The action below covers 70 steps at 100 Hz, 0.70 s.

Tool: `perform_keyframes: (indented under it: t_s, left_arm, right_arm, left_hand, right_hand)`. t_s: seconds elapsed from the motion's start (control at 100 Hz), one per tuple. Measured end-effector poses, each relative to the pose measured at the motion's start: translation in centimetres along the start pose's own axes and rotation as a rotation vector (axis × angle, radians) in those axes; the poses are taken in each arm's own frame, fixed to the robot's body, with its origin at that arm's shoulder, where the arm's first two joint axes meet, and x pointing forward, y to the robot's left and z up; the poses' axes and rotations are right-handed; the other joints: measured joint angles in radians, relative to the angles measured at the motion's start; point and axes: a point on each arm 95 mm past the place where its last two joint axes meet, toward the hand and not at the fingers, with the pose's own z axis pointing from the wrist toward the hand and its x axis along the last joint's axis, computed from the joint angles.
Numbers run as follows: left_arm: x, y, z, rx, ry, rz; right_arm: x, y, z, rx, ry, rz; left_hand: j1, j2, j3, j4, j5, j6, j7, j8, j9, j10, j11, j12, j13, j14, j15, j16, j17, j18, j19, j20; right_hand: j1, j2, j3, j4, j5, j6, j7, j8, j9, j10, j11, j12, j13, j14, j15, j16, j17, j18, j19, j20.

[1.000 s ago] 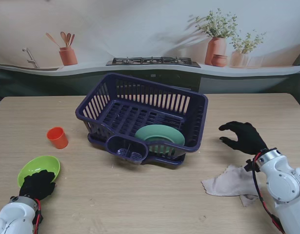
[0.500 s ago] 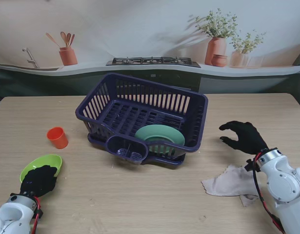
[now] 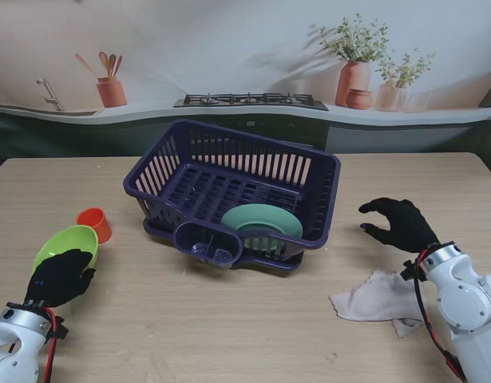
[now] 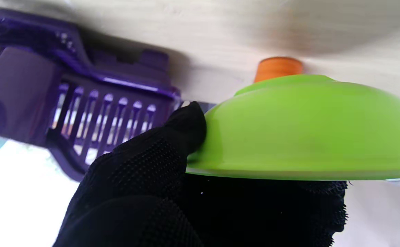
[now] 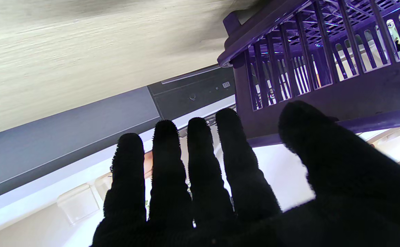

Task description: Clear dishes and wipe the table

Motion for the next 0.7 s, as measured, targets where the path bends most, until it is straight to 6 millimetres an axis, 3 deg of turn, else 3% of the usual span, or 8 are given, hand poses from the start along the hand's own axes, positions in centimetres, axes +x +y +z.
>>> perform_keyframes:
  t_s: [0.7]
  left_arm:
    - [0.3, -5.9, 4.0, 0.075, 0.162, -0.047]
  right_arm:
    - [0.1, 0.0, 0.0, 0.001, 0.002, 0.009]
  left_hand:
    - [0.0, -0.009, 0.0, 0.0, 0.011, 0.0, 0.022, 0.027, 0.011, 0.001, 0.019, 0.001, 0.015, -0.001, 0.004, 0.022, 0.016, 0.004, 0.017, 0.003]
  right_hand:
    - [0.0, 0.0, 0.0, 0.0, 0.0, 0.0, 0.0, 0.0, 0.0, 0.0, 0.0, 0.0, 0.0, 0.0, 0.0, 0.0, 0.0, 0.0, -0.001, 0.002]
